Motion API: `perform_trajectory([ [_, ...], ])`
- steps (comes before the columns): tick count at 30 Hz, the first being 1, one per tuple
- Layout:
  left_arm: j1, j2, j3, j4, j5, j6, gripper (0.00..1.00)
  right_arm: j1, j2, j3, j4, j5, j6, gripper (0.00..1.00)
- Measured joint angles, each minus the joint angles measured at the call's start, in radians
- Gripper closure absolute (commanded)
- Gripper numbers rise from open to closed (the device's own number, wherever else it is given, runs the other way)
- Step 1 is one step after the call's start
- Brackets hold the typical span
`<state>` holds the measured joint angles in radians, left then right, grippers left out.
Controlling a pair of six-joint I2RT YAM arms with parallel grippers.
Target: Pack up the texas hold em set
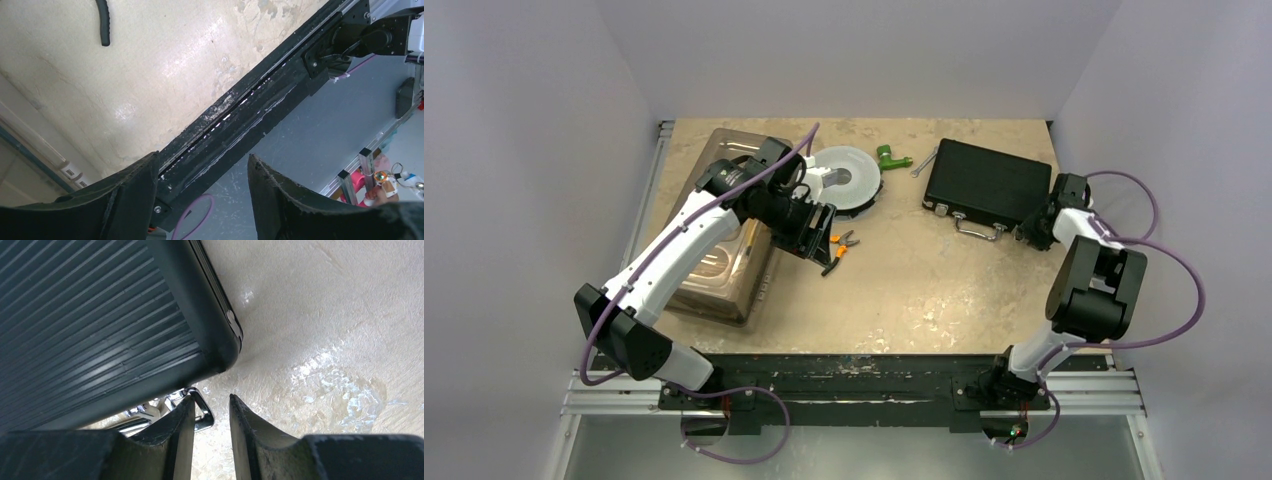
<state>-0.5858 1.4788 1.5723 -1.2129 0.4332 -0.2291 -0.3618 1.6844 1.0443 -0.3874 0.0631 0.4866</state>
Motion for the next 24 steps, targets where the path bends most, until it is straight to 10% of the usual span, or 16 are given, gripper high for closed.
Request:
perform_trajectory([
  [24, -0.011, -0.070, -0.050, 0.017, 0.009, -0.109, 0.37, 0.010, -0.026, -0.077, 0.040, 0.140, 0.015, 0.26],
])
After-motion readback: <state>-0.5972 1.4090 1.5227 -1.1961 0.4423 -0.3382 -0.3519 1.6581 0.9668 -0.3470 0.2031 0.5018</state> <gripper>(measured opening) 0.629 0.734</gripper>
